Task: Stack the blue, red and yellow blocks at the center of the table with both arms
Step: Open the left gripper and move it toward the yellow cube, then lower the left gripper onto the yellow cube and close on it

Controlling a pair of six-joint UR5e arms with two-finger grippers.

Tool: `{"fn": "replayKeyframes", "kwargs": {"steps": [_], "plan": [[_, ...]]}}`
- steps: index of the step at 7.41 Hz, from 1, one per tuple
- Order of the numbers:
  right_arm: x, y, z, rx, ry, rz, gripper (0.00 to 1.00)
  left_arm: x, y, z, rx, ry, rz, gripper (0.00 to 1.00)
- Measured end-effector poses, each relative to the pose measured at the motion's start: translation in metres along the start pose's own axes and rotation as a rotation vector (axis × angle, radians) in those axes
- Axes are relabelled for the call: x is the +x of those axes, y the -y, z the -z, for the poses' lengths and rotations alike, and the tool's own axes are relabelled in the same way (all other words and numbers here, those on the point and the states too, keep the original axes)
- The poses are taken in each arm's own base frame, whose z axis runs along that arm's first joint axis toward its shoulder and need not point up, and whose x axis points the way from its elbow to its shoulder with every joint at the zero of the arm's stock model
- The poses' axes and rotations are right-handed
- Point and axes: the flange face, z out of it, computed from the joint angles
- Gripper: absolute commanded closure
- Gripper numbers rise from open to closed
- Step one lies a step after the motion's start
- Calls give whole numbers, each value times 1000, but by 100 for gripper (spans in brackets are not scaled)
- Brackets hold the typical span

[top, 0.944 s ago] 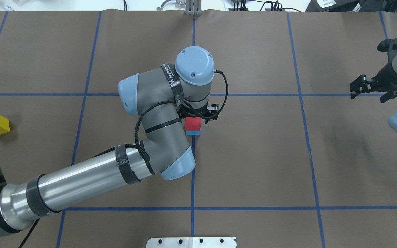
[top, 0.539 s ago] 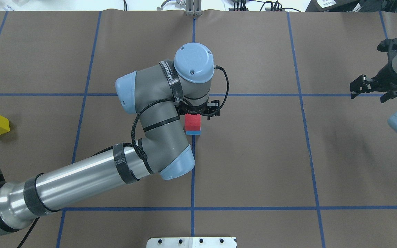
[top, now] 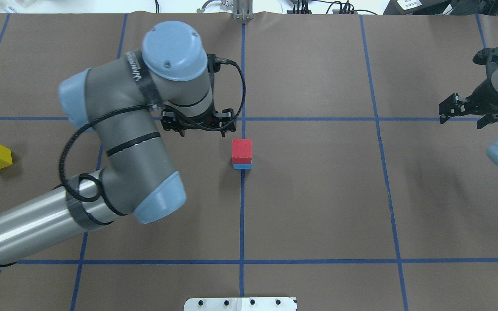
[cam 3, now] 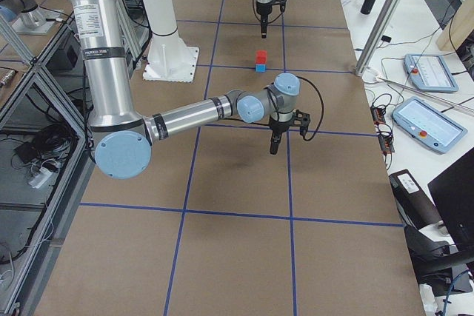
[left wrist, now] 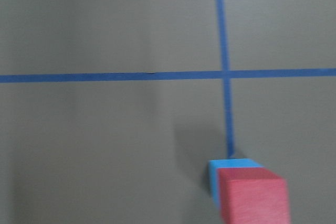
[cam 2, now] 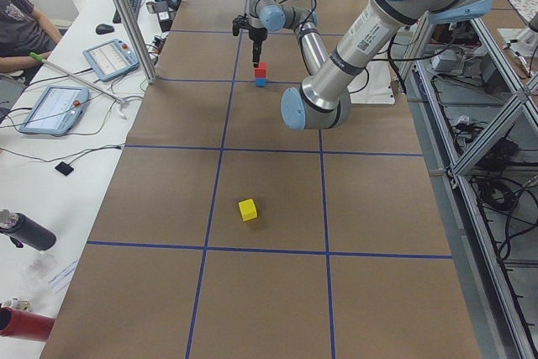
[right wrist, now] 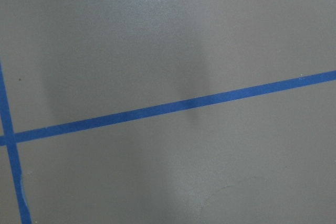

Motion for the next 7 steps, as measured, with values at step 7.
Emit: {"fn": "replayKeyframes", "kwargs": {"steps": [7], "plan": [[-2,-1,-1,10,15,19,0,-404,-12,-44,-76,95,93,0]]}}
